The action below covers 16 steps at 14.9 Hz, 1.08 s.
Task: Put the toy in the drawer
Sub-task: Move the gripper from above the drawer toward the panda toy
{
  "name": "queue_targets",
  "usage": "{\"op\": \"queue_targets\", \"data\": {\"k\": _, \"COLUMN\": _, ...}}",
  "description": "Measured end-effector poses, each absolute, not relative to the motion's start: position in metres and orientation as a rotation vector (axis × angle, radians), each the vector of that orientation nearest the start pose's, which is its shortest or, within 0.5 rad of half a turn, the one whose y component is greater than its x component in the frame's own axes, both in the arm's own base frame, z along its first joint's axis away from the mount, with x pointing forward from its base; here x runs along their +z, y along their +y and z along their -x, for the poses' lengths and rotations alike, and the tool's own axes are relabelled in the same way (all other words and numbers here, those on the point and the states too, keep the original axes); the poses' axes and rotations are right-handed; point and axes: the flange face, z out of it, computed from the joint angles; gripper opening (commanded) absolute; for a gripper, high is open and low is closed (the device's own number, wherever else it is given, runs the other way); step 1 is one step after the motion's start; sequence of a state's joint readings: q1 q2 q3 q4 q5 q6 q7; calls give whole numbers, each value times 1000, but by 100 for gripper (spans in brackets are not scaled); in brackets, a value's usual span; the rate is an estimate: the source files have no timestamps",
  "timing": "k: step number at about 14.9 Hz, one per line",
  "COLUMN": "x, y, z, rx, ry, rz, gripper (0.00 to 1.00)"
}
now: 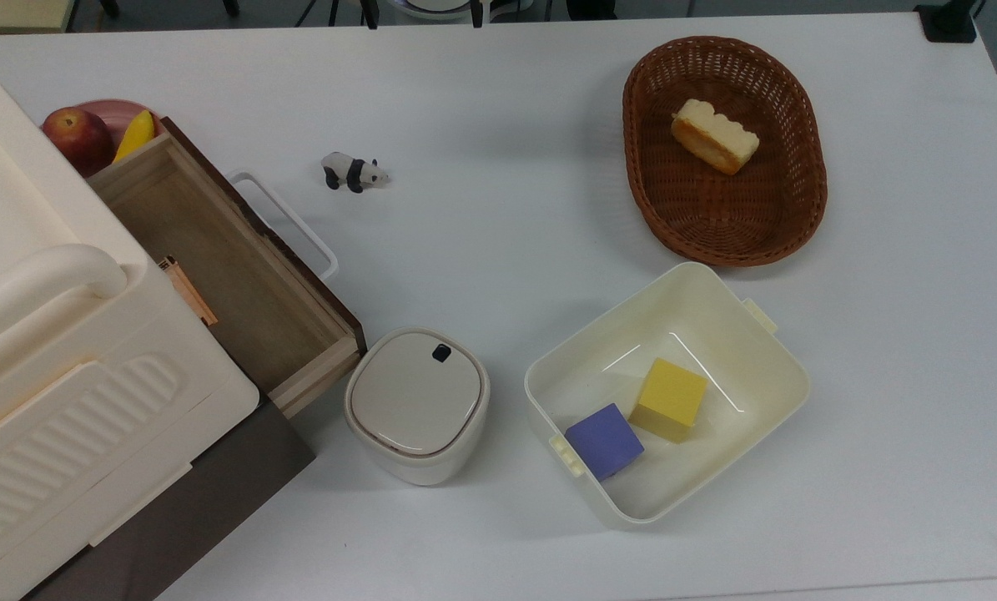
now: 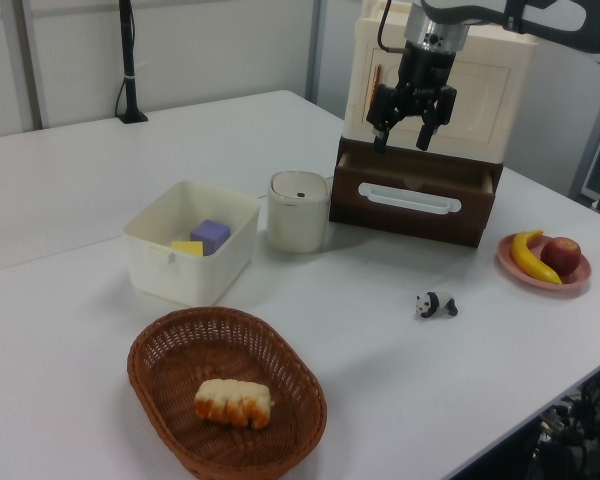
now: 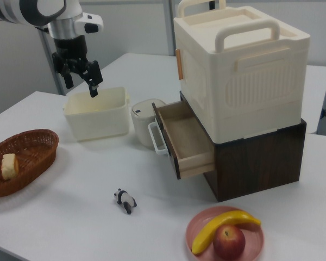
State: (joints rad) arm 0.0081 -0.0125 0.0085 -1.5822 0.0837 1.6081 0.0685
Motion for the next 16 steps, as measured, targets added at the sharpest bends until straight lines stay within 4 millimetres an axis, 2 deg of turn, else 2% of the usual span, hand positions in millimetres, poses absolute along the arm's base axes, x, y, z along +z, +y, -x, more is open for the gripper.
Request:
{"op": "queue_targets", "data": {"k": 5, "x": 639, "y": -1, "z": -553, "rx": -94, "ry": -59, "rz": 3058, "gripper": 100}}
{"op": "queue_targets", "data": {"k": 11, "x": 639, "y": 5, "z": -553, "rx": -95, "ry": -88, "rz": 3057, "gripper": 100}}
{"op": "queue_targets", "data": {"k": 13, "x": 633, "y": 15, "z": -555, "rx": -76, "ry": -130, "rz": 3056, "gripper": 100}}
{"op": "queue_targets", "data": {"k": 16, "x": 602, "y": 44, "z": -563, "rx": 16, "ry": -336, "rz": 3104, "gripper": 100}}
